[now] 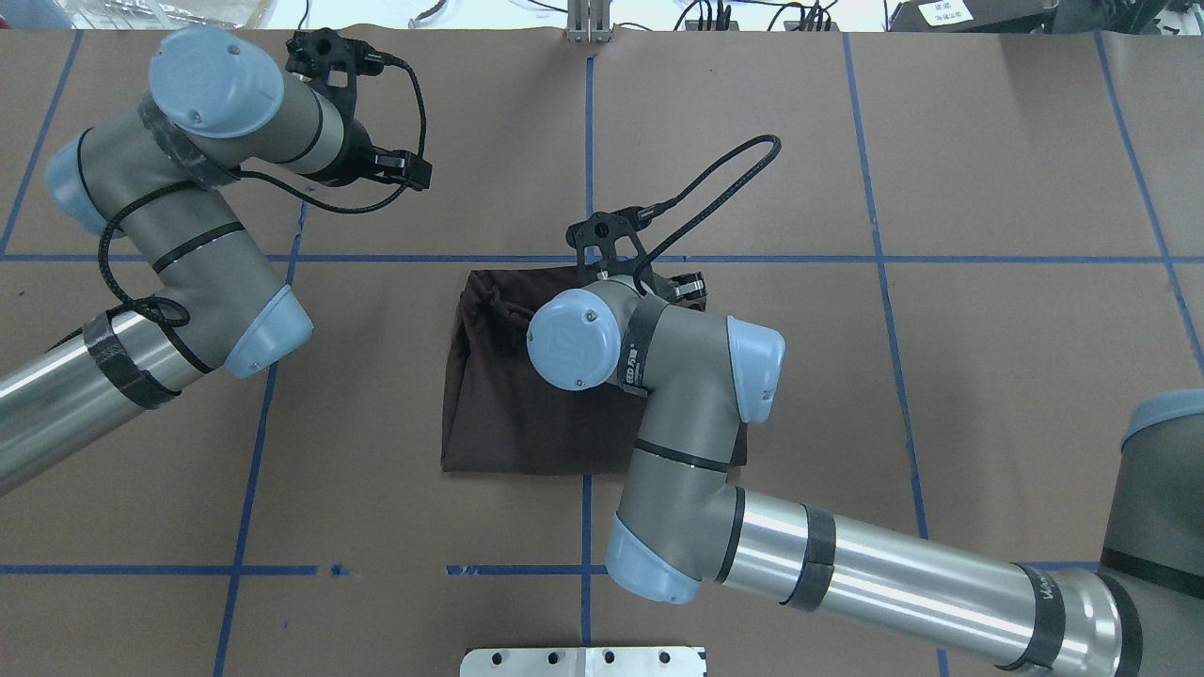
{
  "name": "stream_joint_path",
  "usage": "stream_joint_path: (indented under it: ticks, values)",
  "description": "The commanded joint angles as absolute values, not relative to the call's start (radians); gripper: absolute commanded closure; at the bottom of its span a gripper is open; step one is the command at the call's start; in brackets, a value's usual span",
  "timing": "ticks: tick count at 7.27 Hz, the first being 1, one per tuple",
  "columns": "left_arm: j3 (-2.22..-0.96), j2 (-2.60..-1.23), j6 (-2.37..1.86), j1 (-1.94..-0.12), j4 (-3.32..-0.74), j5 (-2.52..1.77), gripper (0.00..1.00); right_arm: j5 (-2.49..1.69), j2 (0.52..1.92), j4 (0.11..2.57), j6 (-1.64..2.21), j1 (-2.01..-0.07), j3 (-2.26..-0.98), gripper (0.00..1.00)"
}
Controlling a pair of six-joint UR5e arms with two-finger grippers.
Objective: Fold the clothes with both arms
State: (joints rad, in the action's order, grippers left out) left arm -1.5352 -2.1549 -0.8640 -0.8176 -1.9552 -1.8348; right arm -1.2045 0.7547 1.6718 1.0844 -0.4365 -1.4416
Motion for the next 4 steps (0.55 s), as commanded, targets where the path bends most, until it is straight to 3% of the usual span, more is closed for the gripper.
stream_joint_path:
  ticks: [1,4]
  values:
    - [-1.534,-2.146,-0.864,-0.818,-1.962,-1.835,0.0,-1.207,0.755,1.484,1.083,-0.46,-1.361,0.0]
    - [-1.534,-2.14,-0.861,-0.818,-1.962,-1.835,0.0,-1.43,0.744,1.448,1.071,-0.517,-1.4,0.0]
